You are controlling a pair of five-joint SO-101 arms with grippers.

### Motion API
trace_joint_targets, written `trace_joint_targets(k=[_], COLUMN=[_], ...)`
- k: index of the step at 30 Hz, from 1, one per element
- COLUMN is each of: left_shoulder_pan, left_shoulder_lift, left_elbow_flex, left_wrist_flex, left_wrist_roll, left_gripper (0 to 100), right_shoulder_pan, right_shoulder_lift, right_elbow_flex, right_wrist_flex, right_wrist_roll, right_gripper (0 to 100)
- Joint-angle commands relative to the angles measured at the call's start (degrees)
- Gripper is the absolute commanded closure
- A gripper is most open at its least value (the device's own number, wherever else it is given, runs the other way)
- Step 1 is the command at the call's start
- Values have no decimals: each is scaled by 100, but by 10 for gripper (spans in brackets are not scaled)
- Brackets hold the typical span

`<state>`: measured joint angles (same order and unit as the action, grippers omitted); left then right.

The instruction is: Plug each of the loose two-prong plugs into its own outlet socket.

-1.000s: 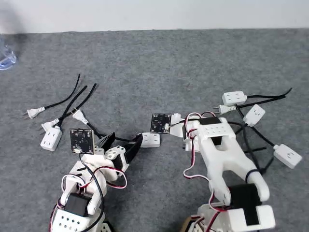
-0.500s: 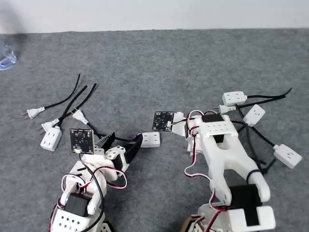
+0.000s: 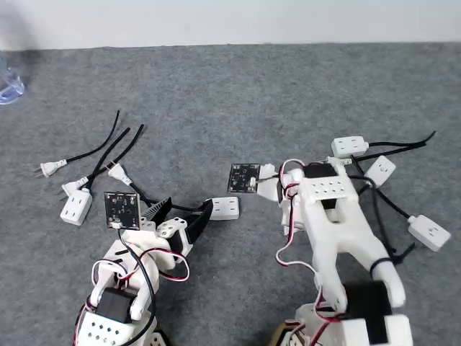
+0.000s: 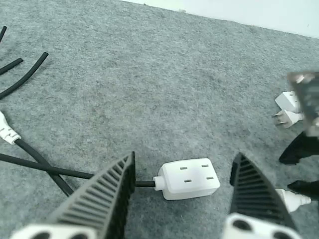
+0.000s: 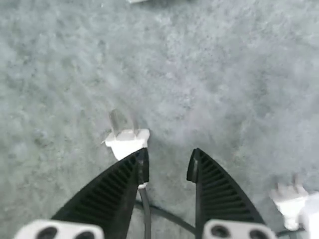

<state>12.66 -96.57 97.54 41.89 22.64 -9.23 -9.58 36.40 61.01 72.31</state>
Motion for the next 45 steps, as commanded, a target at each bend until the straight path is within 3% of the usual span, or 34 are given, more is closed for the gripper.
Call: trace_joint_targets(k=[1,10,22,45], left_shoulder_pan=[62,53,62,62], left_shoulder_lift=[-35,-35,-35,-35], left_elbow_flex=[-66,-66,-66,-66], left_wrist_flex=[0,0,0,0], left_wrist_roll=[0,0,0,0], left_gripper=[707,707,707,707], right_shoulder_pan=[40,31,40,4], right_shoulder_lift=[-444,-620,-611,-611], right_elbow_flex=[-387,-44,1029,1037], right_wrist_flex=[365,945,101,-207], right_wrist_roll=[-62,246,985,985], right_gripper=[846,846,846,841])
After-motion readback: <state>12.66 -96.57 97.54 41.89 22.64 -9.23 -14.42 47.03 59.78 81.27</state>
